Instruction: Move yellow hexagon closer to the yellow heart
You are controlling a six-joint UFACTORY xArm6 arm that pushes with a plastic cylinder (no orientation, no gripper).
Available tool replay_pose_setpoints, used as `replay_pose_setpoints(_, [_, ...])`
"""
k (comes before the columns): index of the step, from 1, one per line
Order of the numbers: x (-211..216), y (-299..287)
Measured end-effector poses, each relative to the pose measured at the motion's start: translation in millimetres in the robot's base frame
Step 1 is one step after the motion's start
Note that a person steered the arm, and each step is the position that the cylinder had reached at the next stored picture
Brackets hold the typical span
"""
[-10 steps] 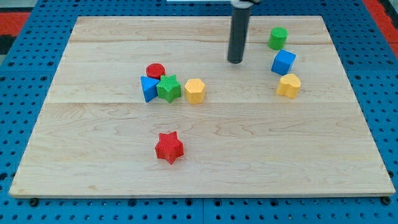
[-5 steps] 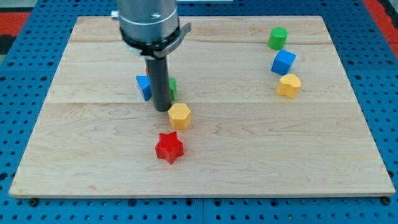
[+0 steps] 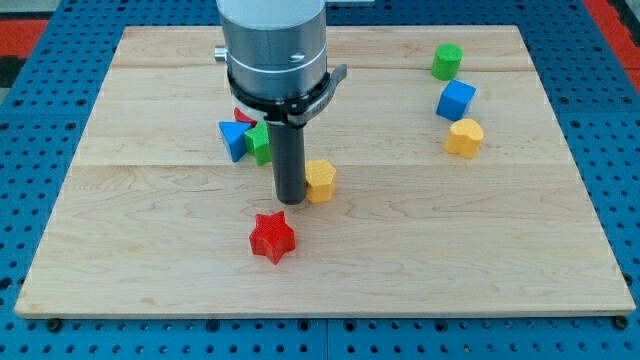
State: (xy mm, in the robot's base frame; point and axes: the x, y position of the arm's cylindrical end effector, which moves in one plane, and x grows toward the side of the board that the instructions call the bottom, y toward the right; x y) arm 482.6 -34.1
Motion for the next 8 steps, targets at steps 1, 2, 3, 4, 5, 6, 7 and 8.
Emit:
replay_pose_setpoints(1, [-23.9,-7.2])
replay_pose_setpoints(2, [-18.8,-5.2])
replay_pose_setpoints(3, [-1.2,5.5])
replay_pose_setpoints(4, [-8.1,9.8])
replay_pose_setpoints(5, [-24.1,10.4])
replay_pose_setpoints(6, [-25.2,22.0])
replay_pose_setpoints(7, [-19.5,45.9])
replay_pose_setpoints(8, [-18.5,64.8])
